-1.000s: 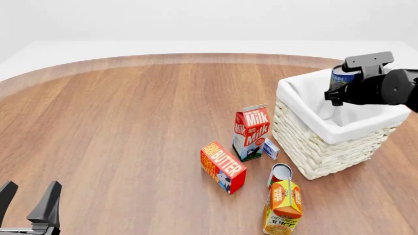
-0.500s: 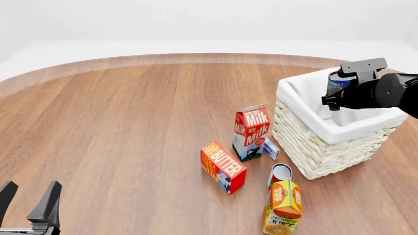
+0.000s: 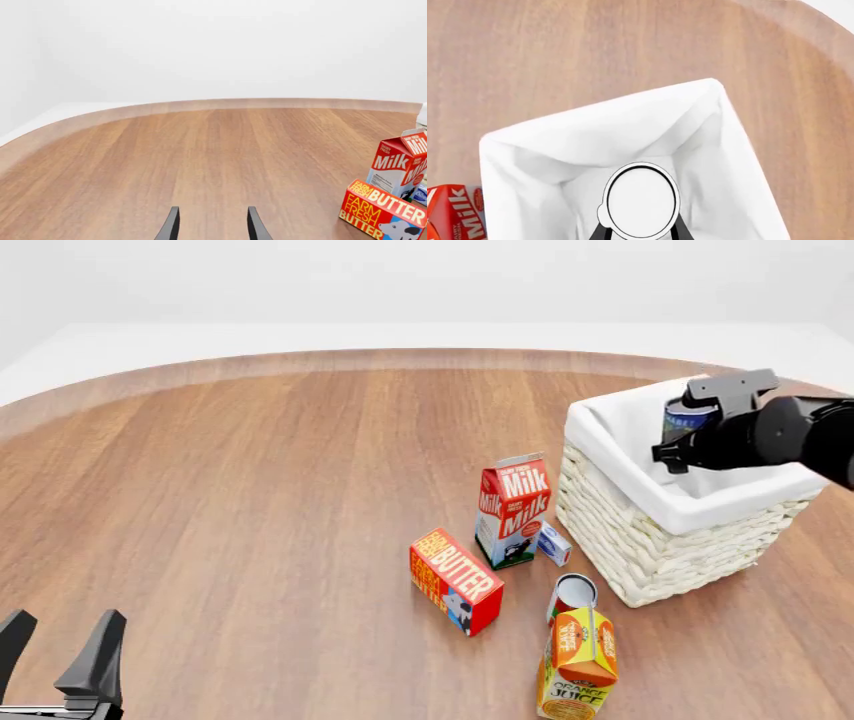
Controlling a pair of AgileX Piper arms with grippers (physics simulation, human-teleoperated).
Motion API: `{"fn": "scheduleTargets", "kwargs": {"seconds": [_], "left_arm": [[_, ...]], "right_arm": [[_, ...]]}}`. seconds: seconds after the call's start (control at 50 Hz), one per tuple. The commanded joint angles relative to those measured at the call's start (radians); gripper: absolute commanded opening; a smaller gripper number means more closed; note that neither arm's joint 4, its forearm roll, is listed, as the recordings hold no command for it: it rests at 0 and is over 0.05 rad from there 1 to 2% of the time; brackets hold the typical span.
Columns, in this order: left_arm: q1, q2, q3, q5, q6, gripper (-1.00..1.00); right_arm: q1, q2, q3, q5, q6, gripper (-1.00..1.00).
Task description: Pick up the alphabet soup, and put it in the basket.
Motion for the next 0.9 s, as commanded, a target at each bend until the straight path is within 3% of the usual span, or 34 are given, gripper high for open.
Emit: {"fn": "scheduleTargets", "kwargs": {"seconds": [0.02,0.9], "left_arm": [[0.000,0.000,0.000,0.000,0.000,1.00],[0.000,0.000,0.000,0.000,0.000,1.00]], "right_arm": [[-0.002,0.018,-0.001,-0.009,0.020,-1.00],[-0.006,0.068,-0.007,-0.001,0.019,-1.00]]}}
